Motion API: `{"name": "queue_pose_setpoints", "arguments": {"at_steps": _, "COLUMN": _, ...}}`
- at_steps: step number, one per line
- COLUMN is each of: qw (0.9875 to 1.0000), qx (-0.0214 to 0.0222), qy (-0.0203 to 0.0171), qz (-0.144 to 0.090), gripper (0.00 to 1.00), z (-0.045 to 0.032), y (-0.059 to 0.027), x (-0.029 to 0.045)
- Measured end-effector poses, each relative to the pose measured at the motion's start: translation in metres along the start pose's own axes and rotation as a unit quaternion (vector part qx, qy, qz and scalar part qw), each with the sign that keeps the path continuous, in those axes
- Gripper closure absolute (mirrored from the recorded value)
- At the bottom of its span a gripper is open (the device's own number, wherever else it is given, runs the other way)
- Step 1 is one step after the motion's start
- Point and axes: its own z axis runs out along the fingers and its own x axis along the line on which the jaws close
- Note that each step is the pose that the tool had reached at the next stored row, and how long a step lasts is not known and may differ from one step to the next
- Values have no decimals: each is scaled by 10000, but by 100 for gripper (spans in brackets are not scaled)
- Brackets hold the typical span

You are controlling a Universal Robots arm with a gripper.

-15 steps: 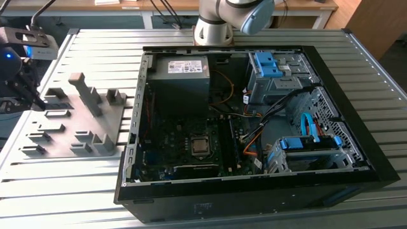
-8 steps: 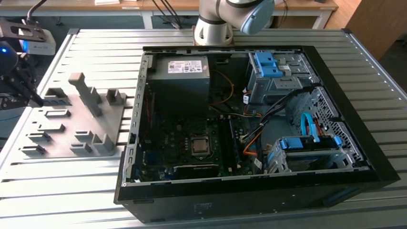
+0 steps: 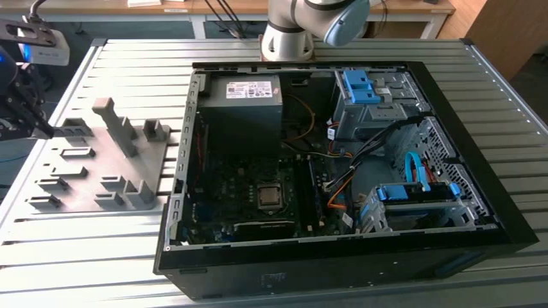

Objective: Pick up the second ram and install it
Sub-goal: 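Pick up the second ram and move it above second insertion slot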

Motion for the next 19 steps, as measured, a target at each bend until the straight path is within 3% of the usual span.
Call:
{"name": "queue_pose_setpoints", "arguments": {"at_steps": 14, "qw": 10000, "qx": -1, "qy": -32, "qz": -2, "gripper": 86, "z": -136, "y": 8, "x": -20}}
{"name": "queue_pose_setpoints", "arguments": {"at_steps": 19, "qw": 10000, "qx": -1, "qy": -48, "qz": -3, "gripper": 86, "z": -232, "y": 14, "x": -35}}
